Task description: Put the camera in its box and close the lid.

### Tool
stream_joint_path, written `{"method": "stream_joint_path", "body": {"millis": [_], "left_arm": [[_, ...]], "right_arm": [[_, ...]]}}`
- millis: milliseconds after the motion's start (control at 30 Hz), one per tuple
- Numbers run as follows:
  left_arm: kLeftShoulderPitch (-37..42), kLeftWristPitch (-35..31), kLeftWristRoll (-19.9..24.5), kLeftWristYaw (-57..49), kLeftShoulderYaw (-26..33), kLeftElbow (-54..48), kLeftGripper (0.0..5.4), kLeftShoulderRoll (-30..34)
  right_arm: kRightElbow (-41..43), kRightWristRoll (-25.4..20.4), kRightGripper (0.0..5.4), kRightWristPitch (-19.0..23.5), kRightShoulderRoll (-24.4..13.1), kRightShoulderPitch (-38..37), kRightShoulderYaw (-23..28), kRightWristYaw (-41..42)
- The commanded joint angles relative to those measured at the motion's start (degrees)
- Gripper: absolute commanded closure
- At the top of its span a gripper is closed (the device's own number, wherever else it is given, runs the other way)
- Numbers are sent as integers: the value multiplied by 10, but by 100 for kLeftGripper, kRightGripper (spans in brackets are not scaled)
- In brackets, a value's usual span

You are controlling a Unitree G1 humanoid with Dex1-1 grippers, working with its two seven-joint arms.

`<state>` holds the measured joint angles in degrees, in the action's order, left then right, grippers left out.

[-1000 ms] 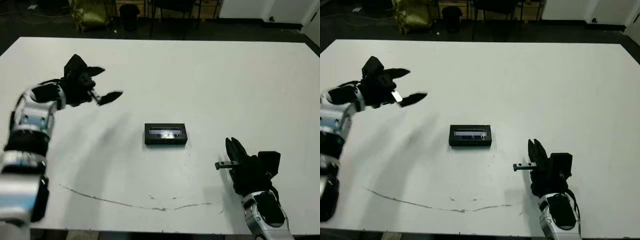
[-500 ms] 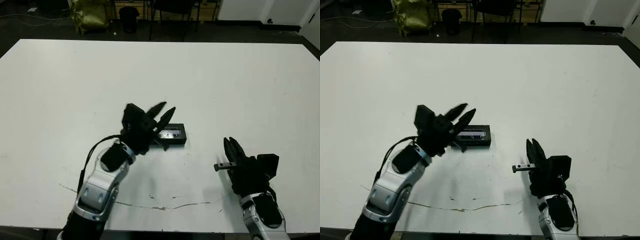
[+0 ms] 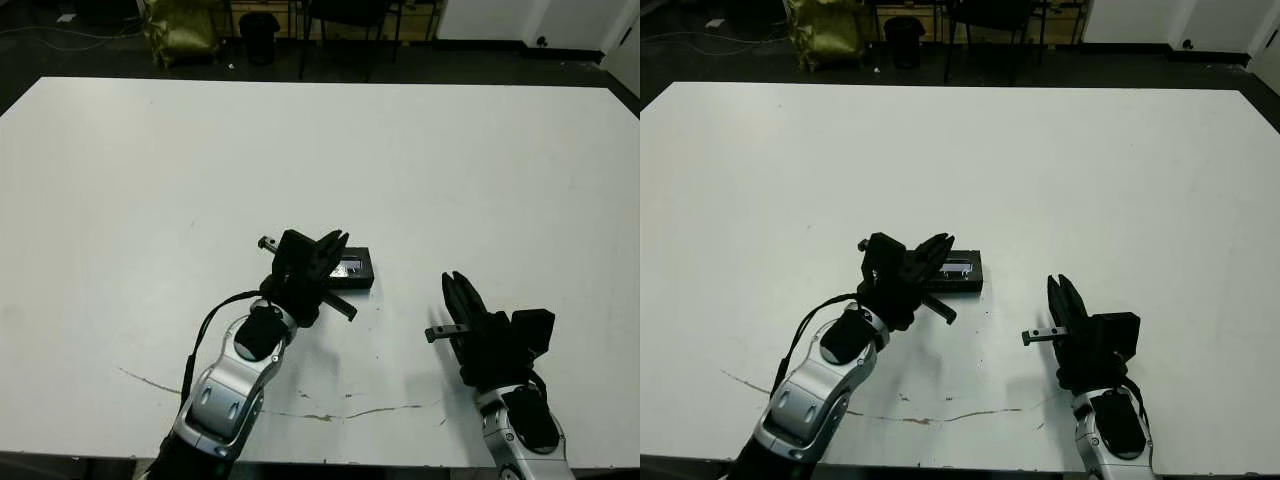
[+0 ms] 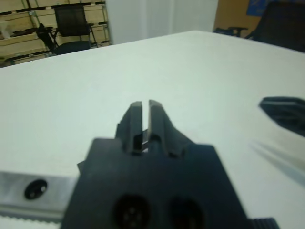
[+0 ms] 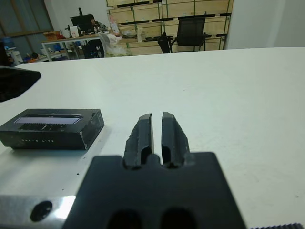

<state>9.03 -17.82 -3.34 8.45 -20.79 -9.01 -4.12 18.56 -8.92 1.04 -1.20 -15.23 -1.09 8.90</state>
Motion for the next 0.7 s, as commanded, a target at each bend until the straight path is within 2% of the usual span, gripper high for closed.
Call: {"method": "stream_joint_path", "body": {"millis": [33,200,333,533,700], "left_arm": [[7,4,-14,-9,1,26,536,2],[4,1,-20,-12,0,43,536,-1],[-3,-31,-22,-15,-1,49,536,-4],[-19,-19,-20,-10,1,82,536,2],[-26,-40,-16,-7,10,107,536,5]], "right_arm": [[-2,-2,540,11,-4,-6,4,-3],[-12,-8,540,-3,-6,-4,6,6],[-13,-3,540,-6,-8,-4,6,6],[-7,-7,540,5,-7,-5,6,3],[7,-5,540,21,-4,-11,3,-6]]}}
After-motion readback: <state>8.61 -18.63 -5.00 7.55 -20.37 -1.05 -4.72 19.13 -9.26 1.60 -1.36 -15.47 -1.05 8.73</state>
